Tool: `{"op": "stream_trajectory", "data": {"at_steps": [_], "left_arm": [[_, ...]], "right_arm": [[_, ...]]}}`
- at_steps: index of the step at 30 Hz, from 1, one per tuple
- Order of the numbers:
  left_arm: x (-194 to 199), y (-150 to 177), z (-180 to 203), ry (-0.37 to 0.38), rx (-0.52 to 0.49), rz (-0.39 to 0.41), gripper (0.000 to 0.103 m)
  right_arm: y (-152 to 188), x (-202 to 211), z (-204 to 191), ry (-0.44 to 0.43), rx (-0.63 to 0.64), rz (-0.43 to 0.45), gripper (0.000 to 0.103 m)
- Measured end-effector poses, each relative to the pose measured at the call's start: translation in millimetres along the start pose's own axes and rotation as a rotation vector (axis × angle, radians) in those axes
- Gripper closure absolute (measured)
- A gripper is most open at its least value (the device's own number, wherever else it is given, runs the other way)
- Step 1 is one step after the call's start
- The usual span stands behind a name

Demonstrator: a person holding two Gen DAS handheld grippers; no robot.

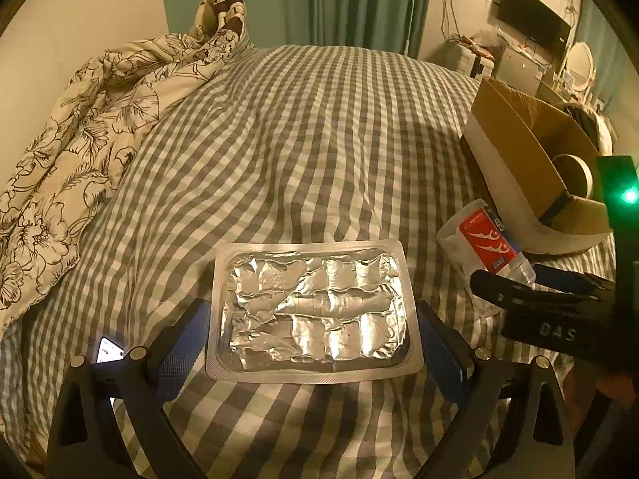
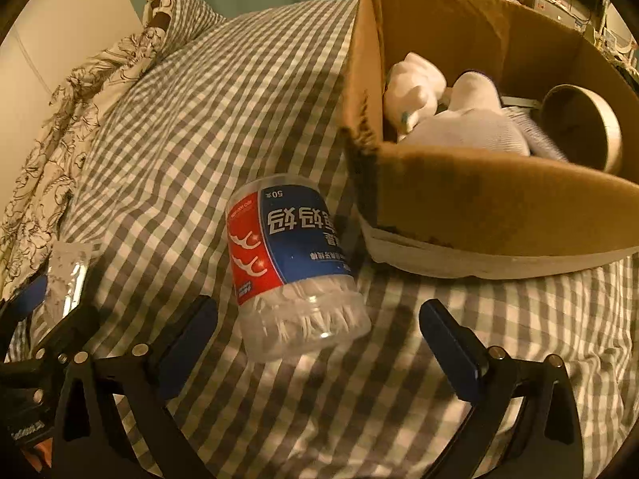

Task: Organize objects
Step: 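Grasp the foil blister pack with the left gripper while the right gripper grasps the water bottle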

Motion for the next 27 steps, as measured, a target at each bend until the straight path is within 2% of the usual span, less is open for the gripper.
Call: {"op": "stream_trajectory", "data": {"at_steps": [3, 9, 27], "left_arm": [[1.7, 1.0, 2.8, 0.002, -0.013, 0.008, 0.004], [16.1, -1.5, 3.5, 0.036, 0.002, 0.044, 0.004], [70.3, -2.5, 3.1, 0.057, -0.010, 0.099, 0.004]], "right_arm": [[-1.0, -2.3, 0.8, 0.003, -0.012, 0.004, 0.008], [4.8, 2.0, -5.9, -0.025, -0.037, 0.015, 0.034], [25.5, 71.8, -36.1, 0.082, 0.079, 0.141, 0.037]]}}
Point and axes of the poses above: each gripper's, at about its wrist camera, not at the fingertips, and x roughly against the way its jaws point, z to its right, y to its underside, the point moved 9 cm from there along -x, roughly the way its jaws point, and after that the axes turned 14 degrees about x, right-handed, at the moved point
